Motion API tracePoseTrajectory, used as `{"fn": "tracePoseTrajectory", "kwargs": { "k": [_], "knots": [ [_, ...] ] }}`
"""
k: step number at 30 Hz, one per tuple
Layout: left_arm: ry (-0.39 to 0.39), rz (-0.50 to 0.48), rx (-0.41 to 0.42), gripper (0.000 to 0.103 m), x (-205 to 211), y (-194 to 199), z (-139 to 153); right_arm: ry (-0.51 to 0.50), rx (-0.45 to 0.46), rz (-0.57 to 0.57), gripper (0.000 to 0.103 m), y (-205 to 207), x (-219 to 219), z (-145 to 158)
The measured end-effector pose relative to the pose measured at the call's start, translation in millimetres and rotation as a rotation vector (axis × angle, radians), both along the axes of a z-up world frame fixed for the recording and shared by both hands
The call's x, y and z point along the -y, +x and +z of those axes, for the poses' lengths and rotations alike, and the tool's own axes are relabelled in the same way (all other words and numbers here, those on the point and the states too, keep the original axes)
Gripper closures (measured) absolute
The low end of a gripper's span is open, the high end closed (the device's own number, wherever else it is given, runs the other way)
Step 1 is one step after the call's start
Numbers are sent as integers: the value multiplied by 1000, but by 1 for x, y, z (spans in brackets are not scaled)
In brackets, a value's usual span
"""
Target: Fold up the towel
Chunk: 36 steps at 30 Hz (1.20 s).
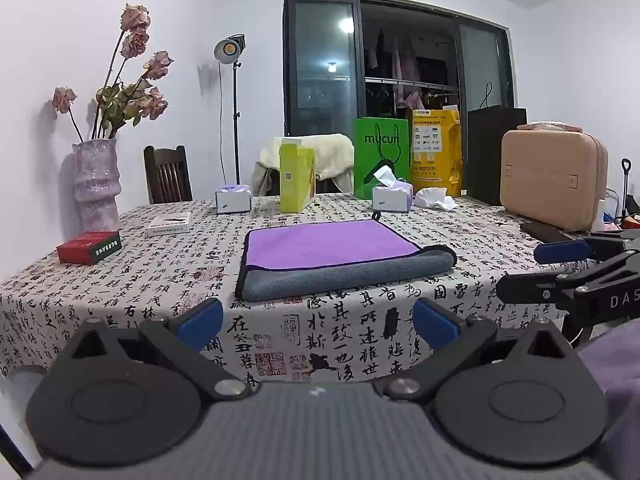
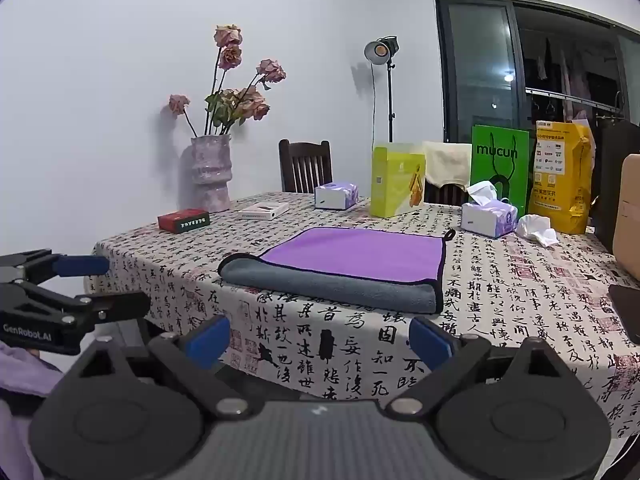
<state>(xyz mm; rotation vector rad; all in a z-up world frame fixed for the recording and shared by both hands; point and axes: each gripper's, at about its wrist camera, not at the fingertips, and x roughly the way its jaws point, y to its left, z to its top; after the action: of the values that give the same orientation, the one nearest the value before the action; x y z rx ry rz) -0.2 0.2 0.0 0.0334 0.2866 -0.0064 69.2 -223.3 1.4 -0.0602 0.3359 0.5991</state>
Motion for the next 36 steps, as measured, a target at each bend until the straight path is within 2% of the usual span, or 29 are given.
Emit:
{"fn": "tracePoseTrajectory", "kwargs": {
  "k": [36],
  "knots": [
    [18,-1,12,0,-2,0,1,4,-11,-12,6,1,1,-6]
  ]
}}
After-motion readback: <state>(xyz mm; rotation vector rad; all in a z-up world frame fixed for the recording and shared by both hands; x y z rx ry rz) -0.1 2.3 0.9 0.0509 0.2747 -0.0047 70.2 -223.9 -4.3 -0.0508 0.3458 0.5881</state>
